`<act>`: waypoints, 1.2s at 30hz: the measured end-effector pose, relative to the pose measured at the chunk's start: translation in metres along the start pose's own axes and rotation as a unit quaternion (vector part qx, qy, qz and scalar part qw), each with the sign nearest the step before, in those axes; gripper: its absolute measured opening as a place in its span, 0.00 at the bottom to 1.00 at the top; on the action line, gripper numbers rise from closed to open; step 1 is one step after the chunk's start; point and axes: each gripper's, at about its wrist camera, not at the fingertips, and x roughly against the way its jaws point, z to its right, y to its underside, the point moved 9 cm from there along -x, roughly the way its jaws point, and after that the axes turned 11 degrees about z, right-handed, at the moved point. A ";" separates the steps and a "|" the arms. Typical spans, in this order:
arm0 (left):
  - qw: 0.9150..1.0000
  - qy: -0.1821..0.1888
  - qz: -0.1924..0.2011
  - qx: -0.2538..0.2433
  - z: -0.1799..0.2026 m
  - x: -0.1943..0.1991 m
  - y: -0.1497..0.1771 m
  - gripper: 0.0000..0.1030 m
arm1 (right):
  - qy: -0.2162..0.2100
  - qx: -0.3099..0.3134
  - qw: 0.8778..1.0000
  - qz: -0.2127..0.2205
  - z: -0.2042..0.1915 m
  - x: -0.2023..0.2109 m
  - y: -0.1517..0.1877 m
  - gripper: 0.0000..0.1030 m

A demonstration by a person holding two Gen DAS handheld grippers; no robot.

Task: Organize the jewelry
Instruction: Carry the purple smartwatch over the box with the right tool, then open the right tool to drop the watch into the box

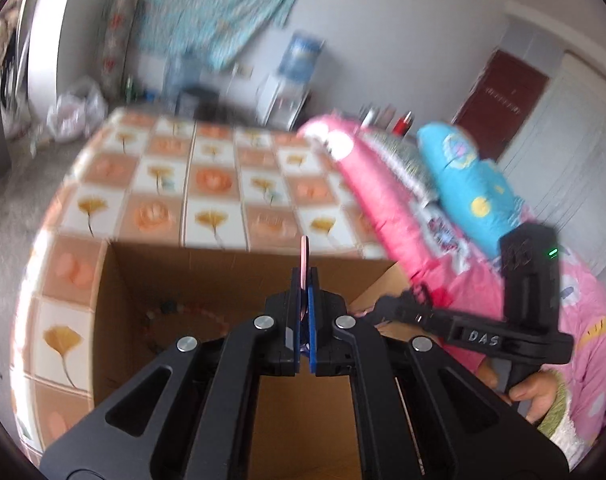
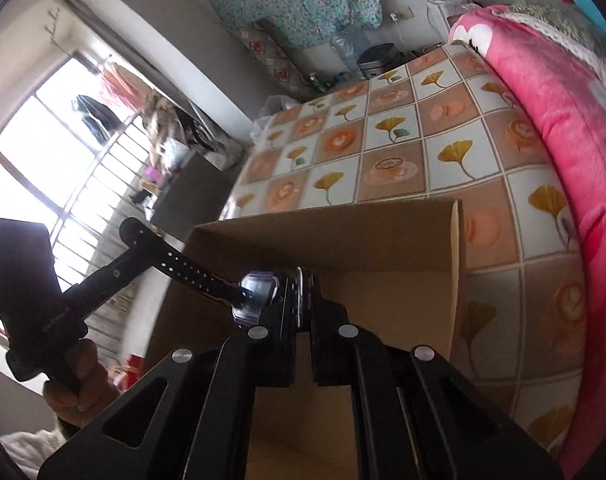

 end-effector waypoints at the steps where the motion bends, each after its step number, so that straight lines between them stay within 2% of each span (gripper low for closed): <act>1: 0.999 -0.007 -0.028 0.019 -0.008 -0.014 0.008 0.02 | 0.022 0.023 0.999 -0.009 0.003 -0.009 -0.002 0.05; 3: 0.993 -0.007 -0.088 0.073 -0.023 -0.041 0.024 0.02 | 0.051 0.061 0.996 -0.030 0.007 -0.025 -0.001 0.05; 4: 0.988 -0.009 -0.119 0.101 -0.030 -0.054 0.034 0.02 | 0.063 0.074 0.994 -0.043 0.009 -0.032 -0.001 0.05; 5: 0.984 -0.014 -0.134 0.117 -0.036 -0.062 0.040 0.02 | 0.075 0.087 0.992 -0.058 0.011 -0.039 0.001 0.05; 7: 0.981 -0.022 -0.150 0.120 -0.040 -0.071 0.048 0.02 | 0.079 0.096 0.989 -0.074 0.011 -0.043 0.006 0.05; 11: 0.976 -0.028 -0.167 0.135 -0.046 -0.077 0.061 0.02 | 0.130 0.155 0.976 -0.087 0.011 -0.046 0.005 0.07; 13: 0.977 -0.039 -0.159 0.133 -0.050 -0.075 0.060 0.08 | 0.146 0.171 0.971 -0.083 0.012 -0.041 0.004 0.09; 15: 0.979 -0.051 -0.147 0.130 -0.055 -0.069 0.058 0.30 | 0.141 0.170 0.972 -0.082 0.012 -0.037 0.005 0.09; 17: 0.981 -0.061 -0.135 0.124 -0.057 -0.063 0.054 0.44 | 0.148 0.171 0.971 -0.075 0.014 -0.031 0.003 0.16; 18: 0.982 -0.066 -0.129 0.120 -0.058 -0.060 0.051 0.46 | 0.153 0.172 0.971 -0.069 0.015 -0.028 0.001 0.24; 19: 0.983 -0.070 -0.125 0.116 -0.058 -0.060 0.049 0.46 | 0.156 0.172 0.971 -0.062 0.015 -0.024 -0.002 0.26; 24: 0.987 -0.075 -0.089 0.110 -0.055 -0.034 0.033 0.52 | 0.151 0.146 0.977 -0.031 0.018 -0.001 -0.018 0.26; 29: 0.994 -0.069 -0.023 0.080 -0.045 0.021 0.006 0.61 | 0.124 0.121 0.985 0.018 0.002 0.041 -0.031 0.26; 32: 0.997 -0.063 0.019 0.049 -0.035 0.064 -0.005 0.70 | 0.104 0.114 0.986 0.061 -0.014 0.079 -0.033 0.37; 34: 0.996 -0.063 0.050 0.025 -0.030 0.098 -0.007 0.76 | 0.092 0.115 0.985 0.090 -0.025 0.107 -0.030 0.48; 36: 0.995 -0.065 0.074 0.003 -0.028 0.129 -0.004 0.82 | 0.088 0.114 0.983 0.116 -0.032 0.137 -0.021 0.56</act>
